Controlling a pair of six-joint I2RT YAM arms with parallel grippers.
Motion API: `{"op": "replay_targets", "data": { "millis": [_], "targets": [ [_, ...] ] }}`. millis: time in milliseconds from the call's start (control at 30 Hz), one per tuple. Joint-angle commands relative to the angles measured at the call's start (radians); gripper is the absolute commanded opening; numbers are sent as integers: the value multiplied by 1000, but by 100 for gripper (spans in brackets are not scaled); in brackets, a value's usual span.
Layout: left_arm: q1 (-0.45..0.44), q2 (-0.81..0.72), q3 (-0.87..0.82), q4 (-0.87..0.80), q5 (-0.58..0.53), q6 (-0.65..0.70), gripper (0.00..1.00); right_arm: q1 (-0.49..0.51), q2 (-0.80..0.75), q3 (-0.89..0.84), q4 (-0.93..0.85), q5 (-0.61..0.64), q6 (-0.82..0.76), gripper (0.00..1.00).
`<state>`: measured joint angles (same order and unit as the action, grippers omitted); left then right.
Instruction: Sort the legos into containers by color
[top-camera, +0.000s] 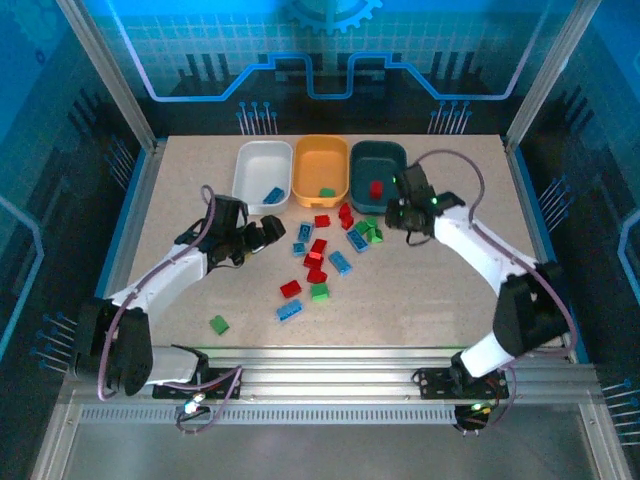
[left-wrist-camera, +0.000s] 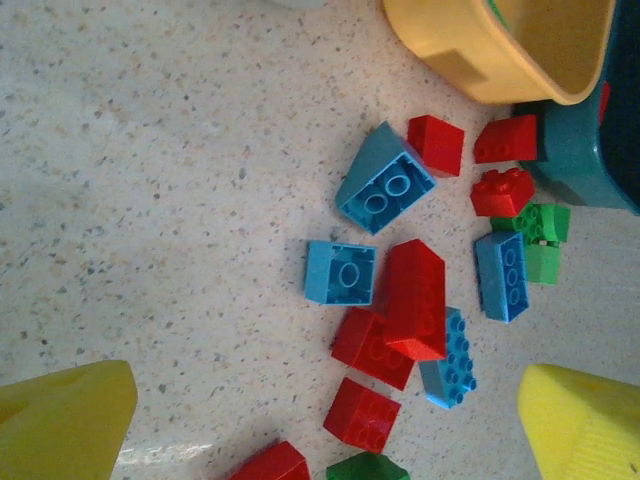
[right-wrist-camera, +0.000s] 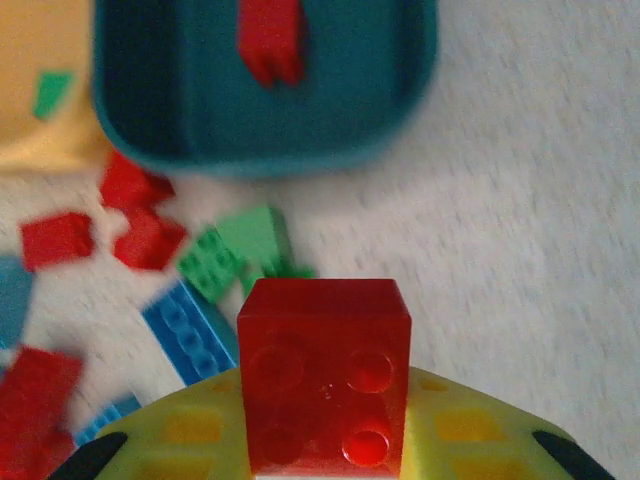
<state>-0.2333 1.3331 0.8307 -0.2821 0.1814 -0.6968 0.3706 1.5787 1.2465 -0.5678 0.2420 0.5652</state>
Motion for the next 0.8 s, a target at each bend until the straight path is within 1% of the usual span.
{"op": "replay_targets", "data": {
  "millis": [0,100,233,400,433,533,600,633,767],
  "targets": [
    [-6,46,69,-49,21,56,99,-44,179,153,18,-88,-121,19],
    [-2,85,107,-90,24,90,98,-53,340,325,0,-75,-161,18],
    [13,108,119,-111,14,112,98,-67,539,556,-77,-63,-184,19],
    [22,129,123,-132,19,138,97,-77,686,727,-159,-64,-200,22],
    [22,135,125,-139,22,140,97,-80,696,738,-165,-62,-200,23],
    [22,134,114,-145,17,130,96,-89,687,739,-161,-74,-200,34],
    [22,124,103,-142,15,119,96,-89,667,739,-162,-80,-204,47],
    [22,119,100,-141,18,115,96,-90,653,738,-161,-89,-205,52],
    [18,110,102,-152,35,105,96,-89,577,701,-155,-81,-203,60]
  ]
}}
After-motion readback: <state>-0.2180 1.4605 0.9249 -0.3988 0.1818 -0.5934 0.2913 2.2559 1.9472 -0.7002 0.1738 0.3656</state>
